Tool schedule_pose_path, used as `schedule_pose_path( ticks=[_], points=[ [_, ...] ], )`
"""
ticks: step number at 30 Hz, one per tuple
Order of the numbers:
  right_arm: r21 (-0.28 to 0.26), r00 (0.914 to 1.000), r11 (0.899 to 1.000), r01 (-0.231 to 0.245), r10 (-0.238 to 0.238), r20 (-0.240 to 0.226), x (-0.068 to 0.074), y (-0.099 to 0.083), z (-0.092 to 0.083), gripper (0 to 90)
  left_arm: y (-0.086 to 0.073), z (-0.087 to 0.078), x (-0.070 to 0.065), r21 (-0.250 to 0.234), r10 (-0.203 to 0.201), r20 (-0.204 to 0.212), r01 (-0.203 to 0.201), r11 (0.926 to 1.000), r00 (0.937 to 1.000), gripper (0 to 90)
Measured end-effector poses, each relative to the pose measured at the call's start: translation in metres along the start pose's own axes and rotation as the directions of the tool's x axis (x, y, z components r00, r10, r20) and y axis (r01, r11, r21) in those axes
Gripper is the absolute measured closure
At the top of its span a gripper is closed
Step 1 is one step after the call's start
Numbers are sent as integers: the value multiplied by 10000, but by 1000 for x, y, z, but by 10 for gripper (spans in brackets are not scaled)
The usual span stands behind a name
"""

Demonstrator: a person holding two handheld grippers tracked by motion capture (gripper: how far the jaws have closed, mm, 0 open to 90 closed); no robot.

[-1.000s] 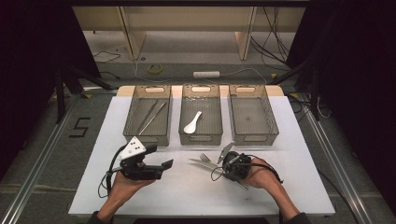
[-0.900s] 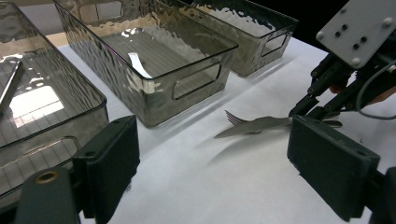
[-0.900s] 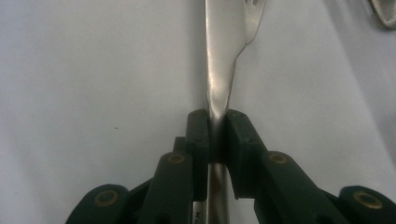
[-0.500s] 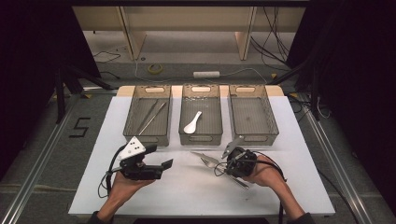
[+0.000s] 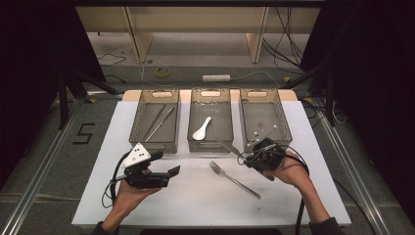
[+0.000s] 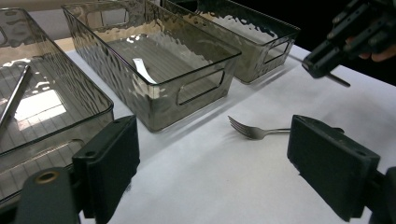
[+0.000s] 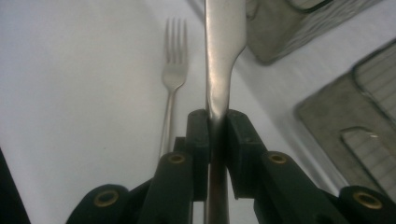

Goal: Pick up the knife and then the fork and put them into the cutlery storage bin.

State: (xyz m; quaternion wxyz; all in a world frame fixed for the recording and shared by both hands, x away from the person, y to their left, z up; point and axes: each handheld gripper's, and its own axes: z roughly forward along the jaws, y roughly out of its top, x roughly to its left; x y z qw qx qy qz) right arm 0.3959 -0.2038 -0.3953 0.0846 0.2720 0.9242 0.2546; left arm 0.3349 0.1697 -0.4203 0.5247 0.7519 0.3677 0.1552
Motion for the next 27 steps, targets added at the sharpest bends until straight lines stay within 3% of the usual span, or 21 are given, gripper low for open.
schedule_pose_path(
  ticks=[11, 20, 27],
  points=[
    [-820, 9946, 9922, -936, 970, 376, -33, 10, -20, 809, 0, -1, 0, -123, -38, -32, 37, 9999, 10000, 163],
    [-1375, 9775, 9740, -1799, 1926, 858, -66, 30, -28, 808, 1, -2, 1, -183, -41, -72, 39, 9998, 10000, 162],
    [-1815, 9636, 9584, -2202, 2426, 1121, -86, 41, -32, 808, 1, -3, 1, -321, -54, -76, 52, 9995, 10000, 163]
  ],
)
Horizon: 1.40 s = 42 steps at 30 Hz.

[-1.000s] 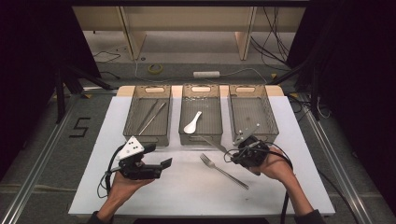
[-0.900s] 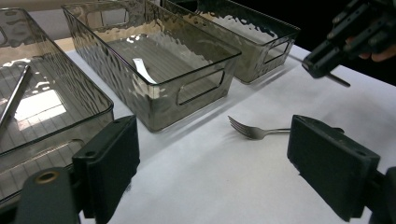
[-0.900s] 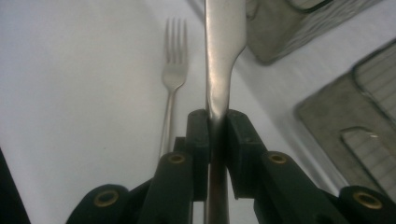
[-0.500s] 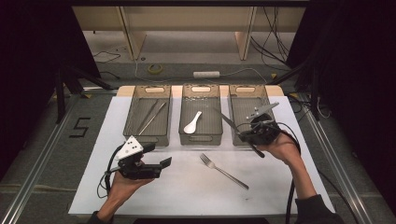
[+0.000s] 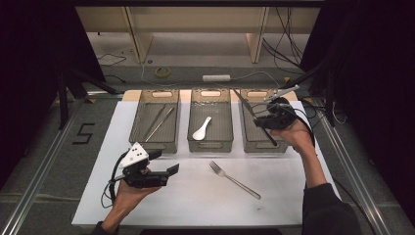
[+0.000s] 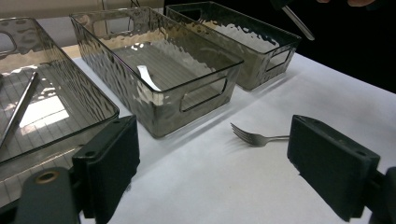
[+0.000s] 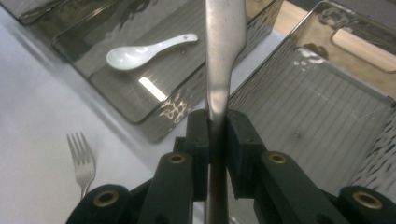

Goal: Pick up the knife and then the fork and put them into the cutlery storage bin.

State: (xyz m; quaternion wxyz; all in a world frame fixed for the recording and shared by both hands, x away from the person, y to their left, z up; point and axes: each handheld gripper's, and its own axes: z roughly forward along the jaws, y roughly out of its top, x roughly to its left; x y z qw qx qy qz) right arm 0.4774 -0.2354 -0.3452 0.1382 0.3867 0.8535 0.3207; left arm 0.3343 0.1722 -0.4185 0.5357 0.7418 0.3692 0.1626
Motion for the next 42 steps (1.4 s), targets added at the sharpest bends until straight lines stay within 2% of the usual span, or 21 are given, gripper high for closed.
schedule_pose_path(
  ticks=[4, 8, 9, 12, 15, 18, 27, 34, 42],
  points=[
    [-99, 9998, 9998, -177, 178, 102, -6, 6, 1, 808, 0, -1, 1, -49, -57, 2, 57, 10000, 10000, 163],
    [-36, 9979, 9985, -550, 551, 338, -14, 11, 7, 808, 0, -1, 1, -124, -98, 2, 98, 9999, 10000, 163],
    [24, 9965, 9972, -746, 744, 376, -19, 12, 11, 808, 0, -1, 1, -119, -93, 3, 93, 9999, 10000, 163],
    [42, 9948, 9959, -904, 901, 480, -22, 13, 15, 808, 0, -1, 1, -120, -82, 6, 82, 9999, 10000, 163],
    [29, 9897, 9920, -1263, 1258, 679, -29, 12, 22, 809, 0, -1, 1, -119, -77, 9, 78, 9999, 10000, 163],
    [32, 9861, 9899, -1416, 1407, 882, -33, 13, 27, 808, 0, -1, 1, -121, -83, 7, 83, 9999, 10000, 163],
    [88, 9747, 9838, -1790, 1761, 1373, -38, 4, 44, 808, 1, -2, 0, -165, -65, 3, 66, 9998, 10000, 163],
    [360, 9720, 9809, -1909, 1838, 1465, -40, -4, 56, 807, 1, -1, 0, -155, -56, 0, 56, 9999, 10000, 162],
    [427, 9623, 9713, -2342, 2253, 1520, -39, -12, 65, 807, 0, -1, 0, -130, -15, -16, 15, 9999, 10000, 163]
  ],
)
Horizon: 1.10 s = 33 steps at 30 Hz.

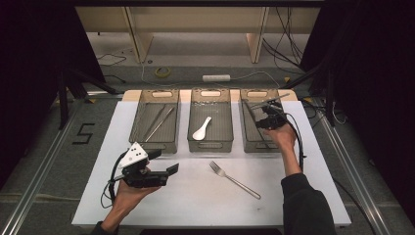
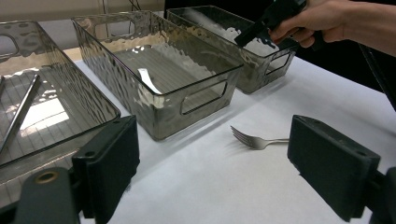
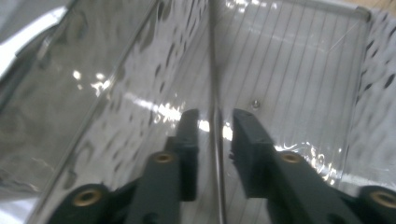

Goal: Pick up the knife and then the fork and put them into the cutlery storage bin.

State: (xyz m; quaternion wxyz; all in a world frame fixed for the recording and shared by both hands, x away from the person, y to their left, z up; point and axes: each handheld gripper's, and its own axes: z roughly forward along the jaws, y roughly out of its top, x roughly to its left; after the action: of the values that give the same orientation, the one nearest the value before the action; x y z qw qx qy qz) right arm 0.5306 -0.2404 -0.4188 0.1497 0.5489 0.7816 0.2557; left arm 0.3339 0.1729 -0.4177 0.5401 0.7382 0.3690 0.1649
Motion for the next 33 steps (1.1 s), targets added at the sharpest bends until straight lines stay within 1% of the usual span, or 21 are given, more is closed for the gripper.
schedule_pose_path(
  ticks=[2, 4, 5, 6, 8, 9, 12, 15, 16, 17, 18, 19, 20, 22, 23, 24, 25, 28, 30, 31, 33],
  points=[
    [-122, 9999, 9999, 16, -17, -139, 0, 2, -4, 667, 0, 0, 0, 16, -4, -3, 4, 10000, 10000, 160],
    [-211, 9999, 9998, 48, -52, -146, 1, 4, -8, 616, 0, 0, 0, 7, -8, -4, 8, 10000, 10000, 160],
    [-274, 9999, 9996, 34, -39, -166, 1, 4, -10, 608, 0, 0, 0, 1, 5, -1, -5, 10000, 10000, 160],
    [-311, 9996, 9995, 100, -109, -274, 2, 3, -12, 588, 0, 0, 0, 0, 0, -1, 0, 10000, 10000, 160],
    [-307, 9991, 9993, 203, -214, -355, 5, 3, -14, 519, 0, 0, 0, 2, 2, -1, -2, 10000, 10000, 160],
    [-293, 9983, 9987, 419, -430, -384, 6, 2, -16, 504, 0, 0, 0, -1, 0, 0, 0, 10000, 10000, 160],
    [-351, 9931, 9957, 860, -885, -772, 13, -1, -24, 449, 0, 0, 0, 11, 2, 1, -2, 10000, 10000, 160],
    [-419, 9811, 9877, 1503, -1543, -1171, 23, -3, -36, 415, 0, 0, 0, -5, -23, -8, 23, 10000, 10000, 159],
    [-526, 9721, 9822, 1806, -1864, -1424, 29, -6, -45, 383, 0, 0, 0, -1, -19, -12, 19, 10000, 10000, 160],
    [-526, 9721, 9822, 1806, -1864, -1424, 29, -6, -45, 383, 0, 0, 0, 10, -15, -15, 15, 10000, 10000, 160],
    [-647, 9626, 9751, 2123, -2201, -1578, 36, -9, -53, 352, 0, 0, 0, 18, -17, -17, 17, 10000, 10000, 160],
    [-730, 9562, 9700, 2318, -2410, -1659, 40, -11, -57, 343, 0, 0, 0, 20, -13, -18, 13, 10000, 10000, 159],
    [-730, 9562, 9700, 2318, -2410, -1659, 40, -11, -57, 343, 0, 0, -1, 11, -9, -16, 9, 10000, 10000, 159],
    [-866, 9445, 9618, 2597, -2716, -1845, 47, -16, -63, 321, 0, 0, -1, 18, -6, 3, 6, 10000, 10000, 159],
    [-894, 9330, 9536, 2874, -2999, -1989, 54, -21, -69, 303, 0, 1, -1, 14, -7, 4, 7, 10000, 10000, 159],
    [-894, 9330, 9536, 2874, -2999, -1989, 54, -21, -69, 303, 0, 0, -1, 11, 12, 4, -12, 10000, 10000, 159],
    [-906, 9270, 9486, 3032, -3156, -2026, 57, -23, -71, 300, 0, 0, -1, 5, 22, 3, -22, 10000, 10000, 159],
    [-1090, 9164, 9406, 3216, -3382, -2139, 65, -31, -77, 292, 0, 0, -1, 11, 3, -3, -3, 10000, 10000, 159],
    [-1195, 9118, 9362, 3305, -3494, -2159, 69, -35, -80, 292, 0, 0, -1, -8, -12, -3, 12, 10000, 10000, 159],
    [-1308, 9076, 9327, 3362, -3580, -2196, 71, -40, -82, 291, 0, 0, -1, -23, -25, -10, 25, 10000, 10000, 159],
    [-1334, 9073, 9328, 3347, -3572, -2217, 73, -43, -83, 291, 0, 0, -1, -10, -13, -23, 13, 10000, 10000, 159]
  ],
)
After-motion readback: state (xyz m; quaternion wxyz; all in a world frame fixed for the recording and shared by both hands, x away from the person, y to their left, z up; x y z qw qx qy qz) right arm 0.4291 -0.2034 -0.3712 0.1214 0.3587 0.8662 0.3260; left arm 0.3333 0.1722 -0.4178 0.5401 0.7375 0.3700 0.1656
